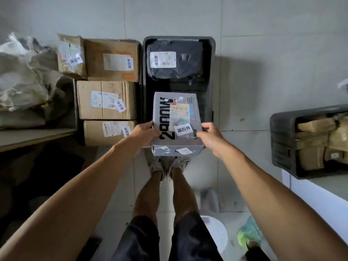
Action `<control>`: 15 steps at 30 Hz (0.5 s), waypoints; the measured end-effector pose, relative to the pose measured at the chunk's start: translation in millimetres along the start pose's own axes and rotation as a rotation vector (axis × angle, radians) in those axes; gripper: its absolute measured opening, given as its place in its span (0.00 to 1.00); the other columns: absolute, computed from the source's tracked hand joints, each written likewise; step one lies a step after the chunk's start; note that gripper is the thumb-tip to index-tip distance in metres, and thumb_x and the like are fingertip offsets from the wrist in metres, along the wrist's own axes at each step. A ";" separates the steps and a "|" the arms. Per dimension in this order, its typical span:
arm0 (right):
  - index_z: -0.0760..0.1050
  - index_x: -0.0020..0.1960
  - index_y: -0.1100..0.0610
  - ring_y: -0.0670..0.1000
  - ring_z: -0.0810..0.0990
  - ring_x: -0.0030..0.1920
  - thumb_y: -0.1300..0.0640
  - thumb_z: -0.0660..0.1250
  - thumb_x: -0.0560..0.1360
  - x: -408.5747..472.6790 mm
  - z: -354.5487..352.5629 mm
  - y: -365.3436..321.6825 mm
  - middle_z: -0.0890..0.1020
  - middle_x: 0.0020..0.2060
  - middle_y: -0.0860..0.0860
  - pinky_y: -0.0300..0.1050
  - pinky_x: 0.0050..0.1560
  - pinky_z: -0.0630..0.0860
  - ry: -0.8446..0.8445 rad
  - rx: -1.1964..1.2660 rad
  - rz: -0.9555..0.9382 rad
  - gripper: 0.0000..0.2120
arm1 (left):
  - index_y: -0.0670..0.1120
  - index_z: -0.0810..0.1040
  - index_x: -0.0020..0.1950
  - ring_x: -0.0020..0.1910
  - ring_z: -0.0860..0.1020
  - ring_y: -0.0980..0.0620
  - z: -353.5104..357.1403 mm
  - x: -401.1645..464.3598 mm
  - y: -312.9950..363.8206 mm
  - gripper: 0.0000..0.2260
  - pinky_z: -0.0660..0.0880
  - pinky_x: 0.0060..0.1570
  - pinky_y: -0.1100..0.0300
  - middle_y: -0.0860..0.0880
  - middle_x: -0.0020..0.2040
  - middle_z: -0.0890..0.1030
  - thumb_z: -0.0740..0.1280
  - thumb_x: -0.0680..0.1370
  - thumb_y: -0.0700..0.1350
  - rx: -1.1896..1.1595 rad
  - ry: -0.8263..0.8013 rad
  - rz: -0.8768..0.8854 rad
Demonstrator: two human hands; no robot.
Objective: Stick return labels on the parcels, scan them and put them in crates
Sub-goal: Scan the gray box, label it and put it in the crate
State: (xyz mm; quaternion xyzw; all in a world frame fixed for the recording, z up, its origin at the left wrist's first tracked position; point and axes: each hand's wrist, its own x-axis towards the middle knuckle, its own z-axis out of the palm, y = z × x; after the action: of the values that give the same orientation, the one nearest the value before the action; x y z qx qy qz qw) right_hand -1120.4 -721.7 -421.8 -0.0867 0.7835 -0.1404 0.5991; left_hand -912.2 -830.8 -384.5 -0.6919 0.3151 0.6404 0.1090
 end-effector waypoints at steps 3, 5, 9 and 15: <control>0.72 0.67 0.48 0.54 0.82 0.53 0.50 0.69 0.67 81.7 22.3 2.3 0.81 0.59 0.50 0.49 0.49 0.81 0.012 -0.006 0.024 0.29 | 0.50 0.80 0.63 0.52 0.84 0.51 6.2 95.0 -12.2 0.13 0.82 0.49 0.54 0.47 0.57 0.85 0.70 0.80 0.40 0.010 -0.020 -0.038; 0.70 0.70 0.47 0.52 0.80 0.54 0.52 0.70 0.72 125.6 36.5 8.8 0.79 0.60 0.48 0.45 0.43 0.76 0.009 0.001 0.028 0.27 | 0.51 0.81 0.58 0.54 0.84 0.49 8.6 148.7 -20.4 0.10 0.81 0.56 0.50 0.47 0.55 0.85 0.71 0.79 0.39 0.005 -0.016 -0.049; 0.67 0.75 0.44 0.49 0.80 0.53 0.55 0.70 0.76 189.1 58.4 31.9 0.76 0.65 0.45 0.45 0.39 0.73 -0.016 0.043 -0.022 0.29 | 0.50 0.75 0.71 0.54 0.85 0.49 10.4 221.8 -39.8 0.21 0.81 0.58 0.48 0.48 0.58 0.85 0.71 0.79 0.39 -0.050 0.010 -0.036; 0.64 0.77 0.41 0.52 0.82 0.56 0.62 0.68 0.77 246.7 68.9 37.4 0.74 0.65 0.44 0.55 0.46 0.85 -0.034 0.150 -0.142 0.33 | 0.47 0.68 0.77 0.55 0.83 0.51 27.8 273.9 -57.8 0.26 0.83 0.51 0.55 0.47 0.61 0.83 0.68 0.80 0.35 -0.266 0.033 0.069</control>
State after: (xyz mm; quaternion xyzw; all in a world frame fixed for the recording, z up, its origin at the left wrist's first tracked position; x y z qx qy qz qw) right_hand -1118.7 -769.3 -676.3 -0.0990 0.7525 -0.2392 0.6056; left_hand -906.8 -851.6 -665.0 -0.6995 0.2530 0.6683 -0.0109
